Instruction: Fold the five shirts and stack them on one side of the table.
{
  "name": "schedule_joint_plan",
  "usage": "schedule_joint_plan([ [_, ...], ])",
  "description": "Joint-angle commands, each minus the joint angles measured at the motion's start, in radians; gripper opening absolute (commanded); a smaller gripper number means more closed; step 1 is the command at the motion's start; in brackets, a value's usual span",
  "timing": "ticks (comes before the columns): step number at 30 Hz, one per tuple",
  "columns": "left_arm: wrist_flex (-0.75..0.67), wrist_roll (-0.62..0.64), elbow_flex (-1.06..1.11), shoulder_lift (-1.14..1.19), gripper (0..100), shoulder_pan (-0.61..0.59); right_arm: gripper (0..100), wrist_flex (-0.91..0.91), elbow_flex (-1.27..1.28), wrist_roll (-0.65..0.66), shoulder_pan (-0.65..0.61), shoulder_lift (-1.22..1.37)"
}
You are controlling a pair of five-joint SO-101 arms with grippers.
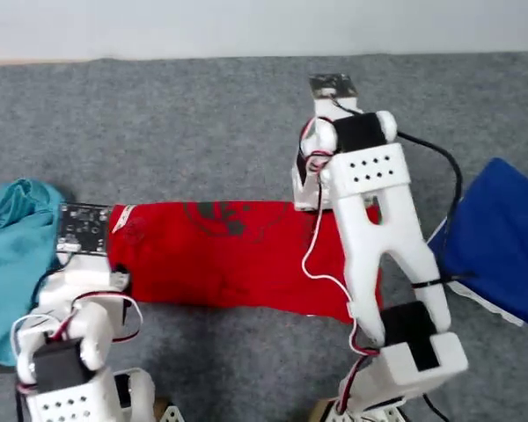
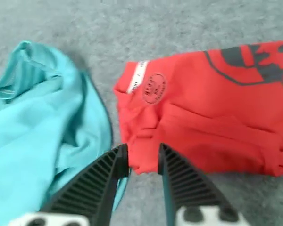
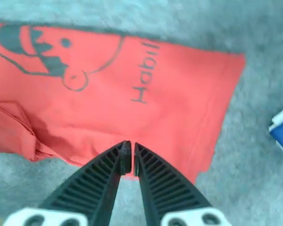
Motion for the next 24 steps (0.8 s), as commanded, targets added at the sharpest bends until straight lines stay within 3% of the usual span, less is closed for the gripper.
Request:
schedule_joint_plan([
  [1,-0.087,0.005,0.076,-0.011,12,0.037,2.5,0.042,0.034,-0.015,0.021,-0.077],
  [14,-0.255,0.002,0.314,-0.011,12,0.064,2.5,0.041,0.181,-0.015,0.090,-0.226],
  [24,-0.259,0.005,0.404,-0.011,11,0.064,3.1,0.039,0.196,-0.018,0.097,-0.229],
])
